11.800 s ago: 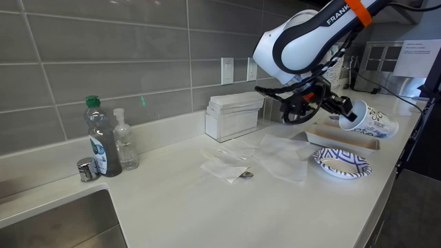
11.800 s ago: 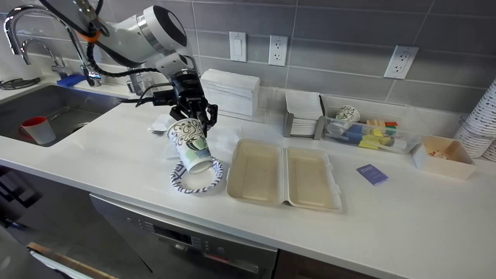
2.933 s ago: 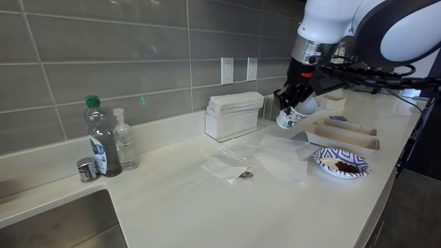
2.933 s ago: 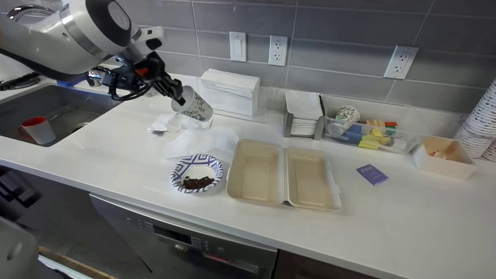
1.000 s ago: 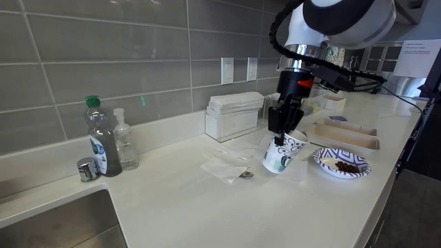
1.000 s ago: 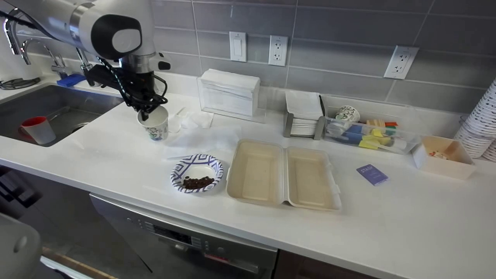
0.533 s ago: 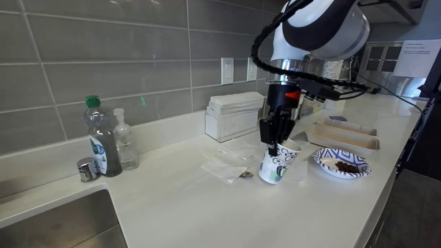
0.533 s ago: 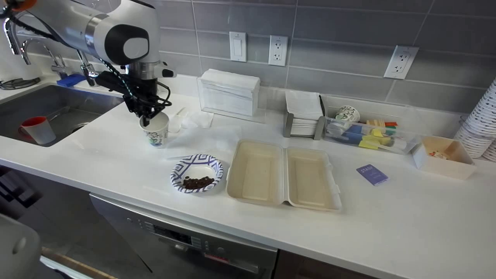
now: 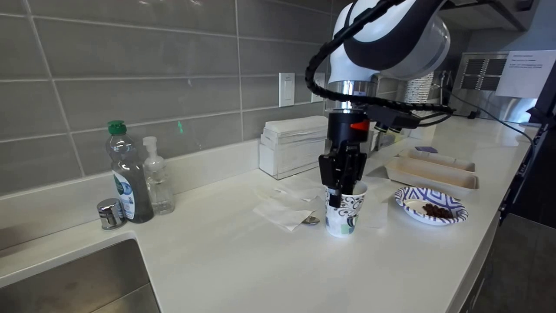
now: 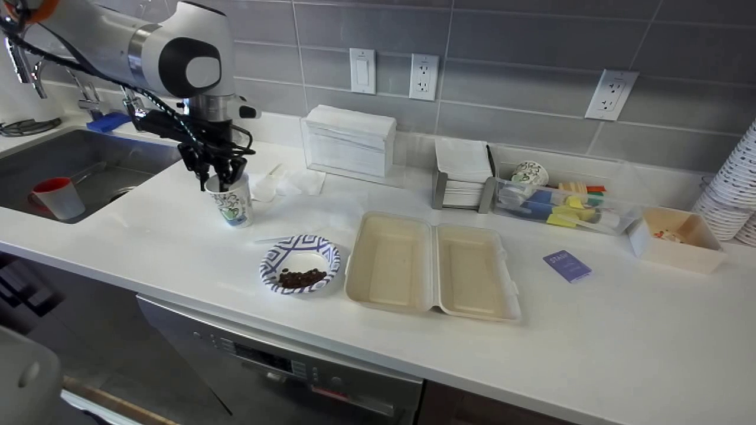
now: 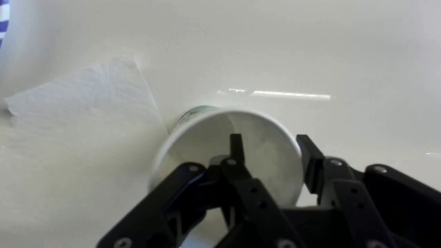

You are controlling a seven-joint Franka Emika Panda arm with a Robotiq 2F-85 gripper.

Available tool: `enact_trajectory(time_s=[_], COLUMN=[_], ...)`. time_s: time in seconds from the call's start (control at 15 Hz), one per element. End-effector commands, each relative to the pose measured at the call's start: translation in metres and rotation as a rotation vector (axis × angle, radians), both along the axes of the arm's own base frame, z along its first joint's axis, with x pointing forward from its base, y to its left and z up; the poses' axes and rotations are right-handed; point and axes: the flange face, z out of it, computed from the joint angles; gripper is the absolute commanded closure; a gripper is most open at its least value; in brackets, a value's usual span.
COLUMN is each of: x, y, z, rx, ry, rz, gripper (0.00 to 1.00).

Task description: Empty the content of the cup into the bowl

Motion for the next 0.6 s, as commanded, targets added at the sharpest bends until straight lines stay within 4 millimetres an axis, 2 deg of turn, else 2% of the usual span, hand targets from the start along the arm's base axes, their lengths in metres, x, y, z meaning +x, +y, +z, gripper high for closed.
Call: enact_trajectory(time_s=[0.0, 0.2, 0.53], x=[-0.016, -0.027, -0.046], y=[0.015, 0.029, 0.050], z=[0.011, 0.027, 0.064], rx=[-0.072, -0.129, -0.245], ry=[0.017, -0.033, -0.147], rz=[0.016, 0.044, 0.071], gripper=[0.23, 0.01, 0.00])
